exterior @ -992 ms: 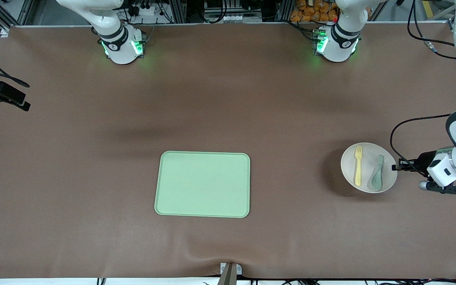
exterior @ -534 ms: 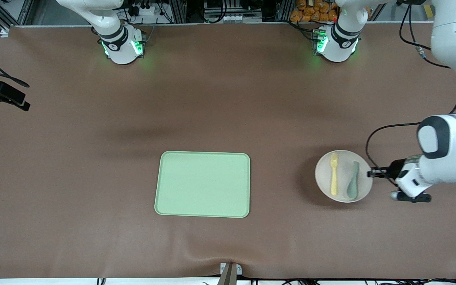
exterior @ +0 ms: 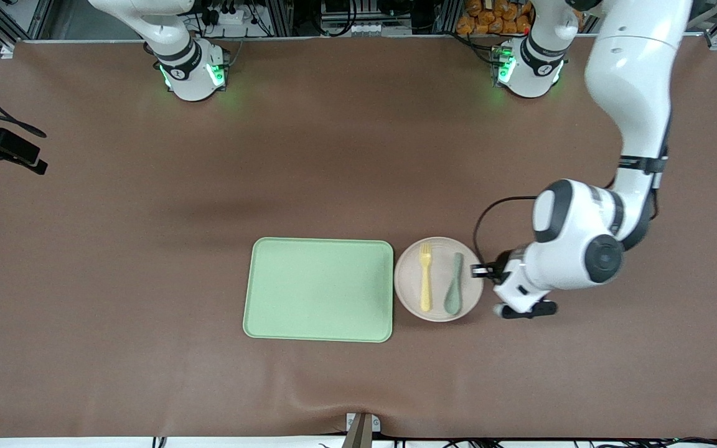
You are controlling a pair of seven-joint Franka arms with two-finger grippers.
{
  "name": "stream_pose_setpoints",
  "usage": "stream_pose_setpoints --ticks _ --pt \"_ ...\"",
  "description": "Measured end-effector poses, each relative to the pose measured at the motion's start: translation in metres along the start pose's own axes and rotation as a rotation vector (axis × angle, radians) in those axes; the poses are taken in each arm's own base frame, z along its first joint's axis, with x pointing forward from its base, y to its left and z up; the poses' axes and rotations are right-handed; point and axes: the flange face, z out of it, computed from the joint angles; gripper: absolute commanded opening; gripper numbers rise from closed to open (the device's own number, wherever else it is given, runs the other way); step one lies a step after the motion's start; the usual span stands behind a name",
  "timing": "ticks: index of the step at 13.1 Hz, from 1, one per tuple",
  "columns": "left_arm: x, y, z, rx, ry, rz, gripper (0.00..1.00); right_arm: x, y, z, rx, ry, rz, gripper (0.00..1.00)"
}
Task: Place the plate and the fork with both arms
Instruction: 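Lift the plate with the left gripper and carry it over the green tray, then lower the plate onto the tray while the right gripper reaches the fork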
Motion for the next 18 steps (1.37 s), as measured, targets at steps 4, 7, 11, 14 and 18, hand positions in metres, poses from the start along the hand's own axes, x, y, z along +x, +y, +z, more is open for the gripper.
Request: stream_pose_setpoints --ticks 4,7,11,14,18 --pt "-0.02 0.072 0.041 -0.047 0.045 0.018 0.0 0.001 0.0 0.002 0.0 -0.004 0.001 1.0" --pt "-0.023 0.101 0.084 -0.087 0.131 0.013 0.0 0.007 0.0 0.012 -0.002 -0.02 0.001 1.0" --pt "-0.029 0.117 0.121 -0.1 0.158 0.011 0.0 0.033 0.001 0.059 -0.007 -0.081 0.006 1.0" --pt "-0.036 0.129 0.137 -0.111 0.179 0.022 0.0 0.042 0.003 0.081 -0.008 -0.118 0.009 1.0" --pt "-0.046 0.144 0.169 -0.131 0.215 0.008 0.0 0.056 -0.025 0.12 0.112 -0.176 -0.002 1.0"
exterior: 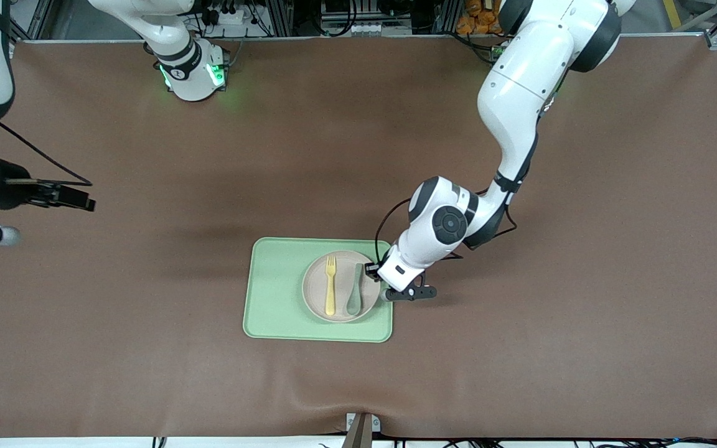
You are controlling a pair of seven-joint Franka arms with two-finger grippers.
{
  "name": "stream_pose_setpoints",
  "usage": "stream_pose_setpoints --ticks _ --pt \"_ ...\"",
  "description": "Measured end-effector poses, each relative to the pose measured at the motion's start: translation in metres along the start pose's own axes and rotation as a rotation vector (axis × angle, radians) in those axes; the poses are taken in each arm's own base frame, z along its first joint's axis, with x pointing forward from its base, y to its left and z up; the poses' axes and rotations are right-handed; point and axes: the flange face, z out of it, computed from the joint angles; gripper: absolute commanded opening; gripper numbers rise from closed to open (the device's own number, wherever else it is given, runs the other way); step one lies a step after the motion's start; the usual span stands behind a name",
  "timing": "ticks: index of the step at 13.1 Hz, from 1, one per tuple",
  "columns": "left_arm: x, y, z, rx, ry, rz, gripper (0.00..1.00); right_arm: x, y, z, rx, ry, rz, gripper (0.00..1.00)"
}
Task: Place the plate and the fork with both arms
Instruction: 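Lower the plate onto the tray while the right gripper reaches the fork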
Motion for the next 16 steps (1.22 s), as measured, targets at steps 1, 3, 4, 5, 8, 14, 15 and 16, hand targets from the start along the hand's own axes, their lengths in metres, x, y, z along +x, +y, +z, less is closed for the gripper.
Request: stream_pose_setpoints --ticks 1,3,4,5,8,14,15,16 --pt "-0.001 0.001 0.002 -0.003 0.005 0.002 0.0 0.009 -0.004 0.012 0.022 -0.001 0.001 1.0" --pt "-0.002 0.004 0.002 -0.007 0.01 0.005 0.0 0.026 -0.016 0.032 0.035 0.013 0.016 1.0" --pt "-0.003 0.004 0.003 -0.008 0.013 0.006 0.0 0.031 -0.03 0.041 0.034 0.015 0.028 1.0" --pt "-0.005 0.005 0.005 -0.011 0.017 0.009 0.0 0.036 -0.051 0.048 0.03 0.013 0.044 1.0" --pt "-0.007 0.008 0.008 -0.02 0.033 0.013 0.99 0.051 -0.12 0.065 0.033 0.084 0.018 1.0" --pt "0.002 0.018 -0.003 -0.063 0.108 0.02 1.0 0.075 -0.215 0.142 0.054 0.196 -0.068 1.0" --pt "0.009 0.021 -0.014 -0.074 0.129 0.02 1.0 0.076 -0.232 0.151 0.059 0.201 -0.075 1.0" --pt "0.02 0.024 -0.032 -0.09 0.158 0.016 1.0 0.076 -0.253 0.159 0.064 0.204 -0.085 1.0"
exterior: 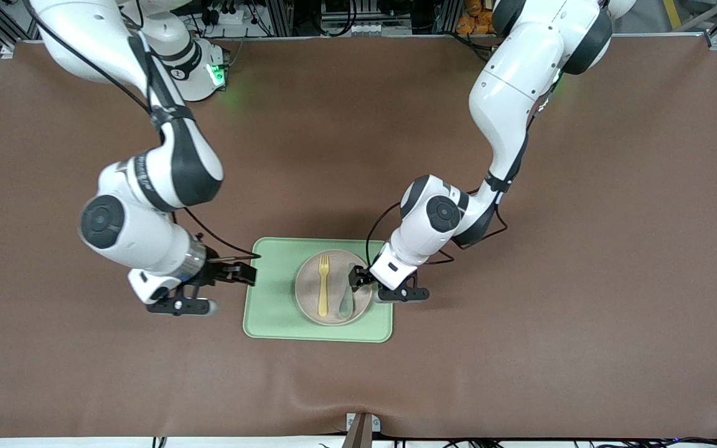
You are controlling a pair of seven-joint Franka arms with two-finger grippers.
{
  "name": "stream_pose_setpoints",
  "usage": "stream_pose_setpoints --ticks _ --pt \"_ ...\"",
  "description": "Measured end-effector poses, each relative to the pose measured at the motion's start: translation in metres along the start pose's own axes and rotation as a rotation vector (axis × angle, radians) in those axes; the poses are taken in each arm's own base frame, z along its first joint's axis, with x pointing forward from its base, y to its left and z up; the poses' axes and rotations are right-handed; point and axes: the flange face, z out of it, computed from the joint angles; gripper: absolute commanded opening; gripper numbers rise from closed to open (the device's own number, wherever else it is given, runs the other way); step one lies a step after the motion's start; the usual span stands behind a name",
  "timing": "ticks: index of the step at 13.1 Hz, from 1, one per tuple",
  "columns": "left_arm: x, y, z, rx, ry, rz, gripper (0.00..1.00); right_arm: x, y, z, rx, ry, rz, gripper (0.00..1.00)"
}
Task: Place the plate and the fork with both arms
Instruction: 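Lower the plate onto the tray while the right gripper reaches the fork, then grasp the yellow fork with the right gripper while the left gripper withdraws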
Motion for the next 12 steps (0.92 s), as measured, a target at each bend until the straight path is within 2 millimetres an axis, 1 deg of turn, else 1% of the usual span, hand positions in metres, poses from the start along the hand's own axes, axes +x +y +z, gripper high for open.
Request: stream_pose_setpoints --ticks 2,3,4,5,6,7,9,11,12 --pt "0.037 0.0 -0.046 -0.028 0.067 -0.021 1.0 -0.008 -0.05 0.021 0.002 0.006 -0.059 0.92" --pt "0.055 -0.003 -0.071 -0.037 0.091 -0.035 1.0 -0.014 -0.071 0.035 -0.01 0.012 -0.091 0.9" --pt "0.069 -0.006 -0.094 -0.035 0.095 -0.048 1.0 -0.019 -0.086 0.05 -0.026 0.02 -0.109 0.87" --pt "0.082 -0.01 -0.117 -0.028 0.09 -0.059 1.0 -0.023 -0.098 0.065 -0.033 0.032 -0.111 0.81" --pt "0.093 -0.016 -0.141 -0.017 0.077 -0.071 1.0 -0.027 -0.108 0.083 -0.047 0.052 -0.118 0.79" --pt "0.104 -0.023 -0.165 -0.003 0.061 -0.085 1.0 -0.032 -0.116 0.101 -0.067 0.068 -0.133 0.77" --pt "0.121 -0.037 -0.212 0.023 0.031 -0.106 1.0 -0.039 -0.122 0.135 -0.09 0.076 -0.151 0.73" --pt "0.13 -0.051 -0.253 0.095 0.014 -0.084 1.0 -0.038 -0.115 0.159 -0.104 0.084 -0.159 0.64" --pt "0.131 -0.059 -0.27 0.149 0.0 -0.068 1.0 -0.038 -0.112 0.167 -0.123 0.084 -0.17 0.62"
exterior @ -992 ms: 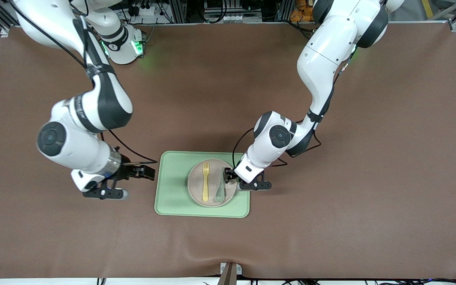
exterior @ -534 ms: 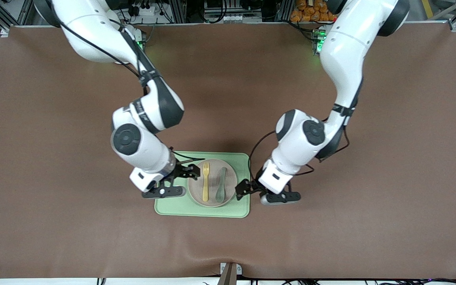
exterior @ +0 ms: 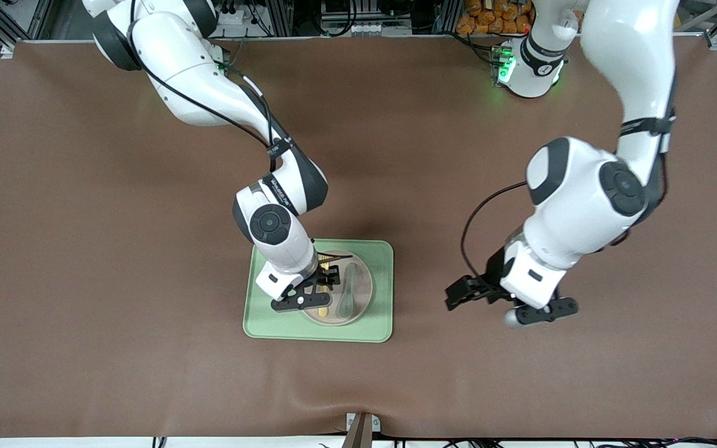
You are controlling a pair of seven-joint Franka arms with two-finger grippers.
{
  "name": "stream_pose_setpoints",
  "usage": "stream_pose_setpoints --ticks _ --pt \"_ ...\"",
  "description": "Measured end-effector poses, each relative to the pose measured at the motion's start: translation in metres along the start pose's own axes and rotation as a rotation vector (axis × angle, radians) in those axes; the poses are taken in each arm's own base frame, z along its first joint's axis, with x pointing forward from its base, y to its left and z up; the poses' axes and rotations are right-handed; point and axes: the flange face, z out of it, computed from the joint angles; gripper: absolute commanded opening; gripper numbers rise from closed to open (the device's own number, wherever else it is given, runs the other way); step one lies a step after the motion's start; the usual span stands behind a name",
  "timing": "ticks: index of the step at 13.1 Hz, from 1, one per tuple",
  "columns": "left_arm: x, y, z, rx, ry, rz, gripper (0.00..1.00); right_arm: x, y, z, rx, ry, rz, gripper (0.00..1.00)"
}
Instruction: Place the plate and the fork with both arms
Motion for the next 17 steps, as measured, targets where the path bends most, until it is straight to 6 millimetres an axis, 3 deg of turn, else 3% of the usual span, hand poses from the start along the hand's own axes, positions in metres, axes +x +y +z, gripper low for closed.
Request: stream_pose_setpoints --ticks 3,5,8,10,12,16,17 --pt "0.007 -0.035 -0.052 0.13 -0.034 0.003 1.0 -0.004 0.003 0.016 -0.028 -0.011 -0.018 0.58" --pt "0.011 -0.067 -0.101 0.178 -0.062 -0.007 1.0 -0.006 0.002 0.021 -0.031 -0.017 -0.02 0.56" --pt "0.006 -0.105 -0.161 0.219 -0.115 -0.003 1.0 -0.015 -0.011 0.03 -0.034 -0.029 -0.012 0.51" --pt "-0.002 -0.114 -0.18 0.235 -0.149 0.004 1.0 -0.021 -0.019 0.035 -0.037 -0.034 -0.018 0.46" --pt "-0.012 -0.114 -0.185 0.247 -0.18 0.015 1.0 -0.022 -0.02 0.035 -0.038 -0.034 -0.02 0.34" --pt "-0.03 -0.121 -0.199 0.293 -0.189 0.072 1.0 -0.024 -0.023 0.039 -0.043 -0.037 -0.028 0.35" --pt "-0.037 -0.125 -0.205 0.297 -0.194 0.088 1.0 -0.025 -0.024 0.04 -0.044 -0.038 -0.031 0.29"
